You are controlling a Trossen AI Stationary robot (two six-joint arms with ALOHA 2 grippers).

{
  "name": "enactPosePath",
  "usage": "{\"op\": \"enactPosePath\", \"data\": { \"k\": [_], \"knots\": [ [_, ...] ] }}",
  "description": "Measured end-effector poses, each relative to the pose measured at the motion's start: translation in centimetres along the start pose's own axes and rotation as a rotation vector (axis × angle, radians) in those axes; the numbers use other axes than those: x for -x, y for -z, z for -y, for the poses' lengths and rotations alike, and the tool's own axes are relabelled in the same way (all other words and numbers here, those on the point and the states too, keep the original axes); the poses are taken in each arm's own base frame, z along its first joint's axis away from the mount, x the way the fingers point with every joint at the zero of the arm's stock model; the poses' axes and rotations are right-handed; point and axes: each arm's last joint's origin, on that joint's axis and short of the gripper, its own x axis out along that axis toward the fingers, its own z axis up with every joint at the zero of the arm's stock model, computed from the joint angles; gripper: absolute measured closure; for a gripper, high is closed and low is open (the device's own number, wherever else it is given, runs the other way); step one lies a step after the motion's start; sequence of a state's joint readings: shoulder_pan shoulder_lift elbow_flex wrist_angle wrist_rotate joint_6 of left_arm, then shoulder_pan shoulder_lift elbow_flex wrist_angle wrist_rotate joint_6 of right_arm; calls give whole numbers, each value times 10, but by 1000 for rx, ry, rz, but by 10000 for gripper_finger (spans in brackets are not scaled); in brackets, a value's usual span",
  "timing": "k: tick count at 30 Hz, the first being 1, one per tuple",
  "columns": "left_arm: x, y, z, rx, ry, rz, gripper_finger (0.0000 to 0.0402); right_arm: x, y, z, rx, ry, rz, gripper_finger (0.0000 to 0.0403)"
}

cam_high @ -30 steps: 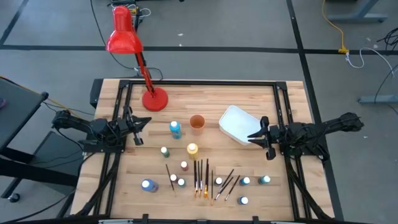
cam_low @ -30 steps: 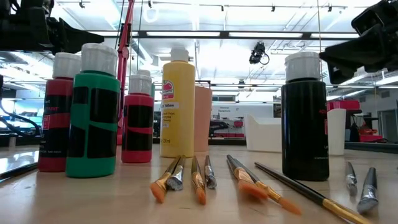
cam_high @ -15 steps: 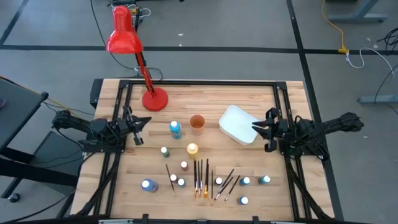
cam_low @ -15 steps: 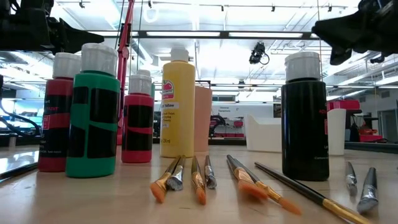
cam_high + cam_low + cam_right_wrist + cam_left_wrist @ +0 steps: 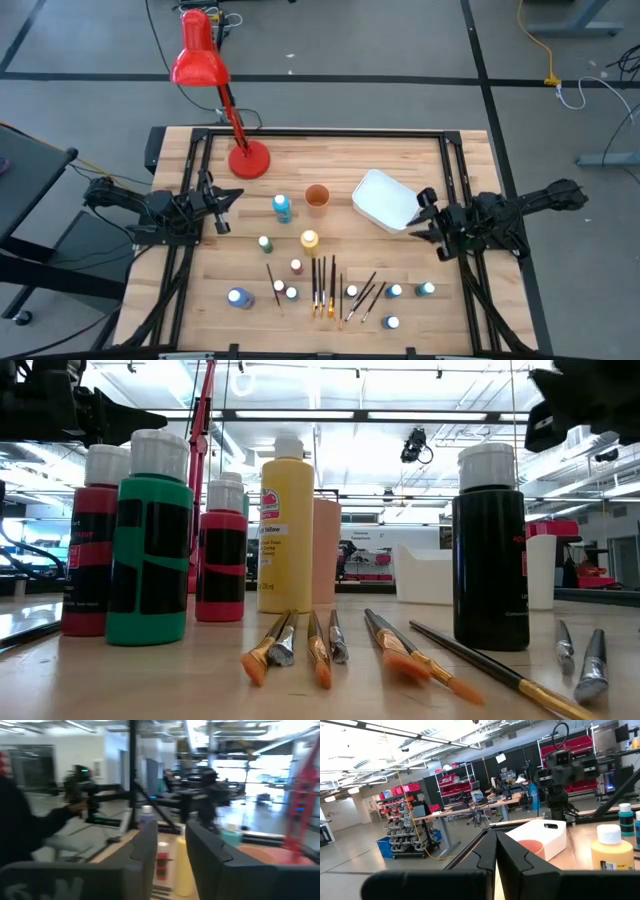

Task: Pick & Place Paint Supplies
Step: Put the light green paint bottle into the white bin

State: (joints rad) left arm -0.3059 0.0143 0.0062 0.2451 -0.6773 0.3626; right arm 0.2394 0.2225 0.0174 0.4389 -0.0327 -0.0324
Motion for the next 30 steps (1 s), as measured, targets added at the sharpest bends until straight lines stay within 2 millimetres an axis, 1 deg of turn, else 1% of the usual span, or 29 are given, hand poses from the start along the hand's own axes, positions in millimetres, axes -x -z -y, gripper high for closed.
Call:
{"op": "enactPosePath", "data": {
  "k": [4, 7, 10, 14, 19, 22, 25, 30],
  "knots": [
    [0, 0, 0, 7, 0, 0, 386, -1, 4, -4, -59, -145, -40, 245],
    [0, 0, 0, 7, 0, 0, 386, 0, 11, -10, -58, -332, -111, 218],
    [0, 0, 0, 8, -5, -2, 386, 3, 20, -15, -30, -525, -182, 202],
    [0, 0, -1, 45, -18, -6, 386, 5, 26, -18, -2, -650, -218, 198],
    [0, -1, -1, 177, -21, 1, 386, 5, 27, -20, 20, -750, -209, 204],
    [0, -1, -1, 214, -20, 1, 386, 6, 30, -24, 8, -836, -221, 210],
    [0, 0, -1, 245, -29, -1, 386, 5, 33, -27, 41, -869, -222, 215],
    [0, 0, -3, 307, -110, -17, 386, 4, 40, -31, 68, -917, -263, 218]
  ]
}}
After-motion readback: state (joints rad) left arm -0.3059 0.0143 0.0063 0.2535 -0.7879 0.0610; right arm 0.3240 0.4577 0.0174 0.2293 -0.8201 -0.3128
